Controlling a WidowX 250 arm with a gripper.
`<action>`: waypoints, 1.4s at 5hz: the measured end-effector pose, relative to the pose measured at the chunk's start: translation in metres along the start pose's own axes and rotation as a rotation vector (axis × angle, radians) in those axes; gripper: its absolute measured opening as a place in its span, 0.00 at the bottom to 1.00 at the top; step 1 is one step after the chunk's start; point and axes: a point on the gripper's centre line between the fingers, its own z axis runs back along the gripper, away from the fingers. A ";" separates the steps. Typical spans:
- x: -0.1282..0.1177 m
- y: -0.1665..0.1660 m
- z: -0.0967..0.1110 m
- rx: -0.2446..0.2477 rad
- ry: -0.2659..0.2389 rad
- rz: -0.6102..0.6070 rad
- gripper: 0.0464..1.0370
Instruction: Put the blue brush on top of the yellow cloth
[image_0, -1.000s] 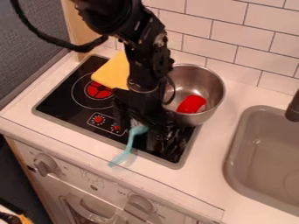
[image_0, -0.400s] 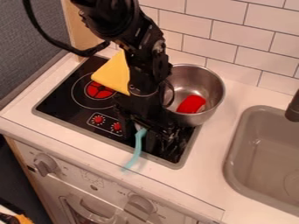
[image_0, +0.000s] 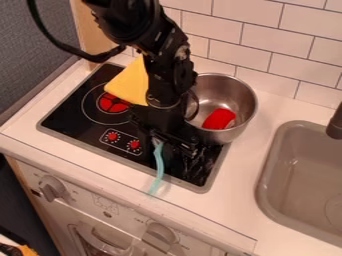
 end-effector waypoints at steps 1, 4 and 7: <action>-0.007 0.030 0.036 0.038 -0.039 0.068 0.43; 0.067 0.108 0.033 -0.091 -0.086 0.079 0.43; 0.134 0.097 0.008 -0.133 0.005 -0.079 0.52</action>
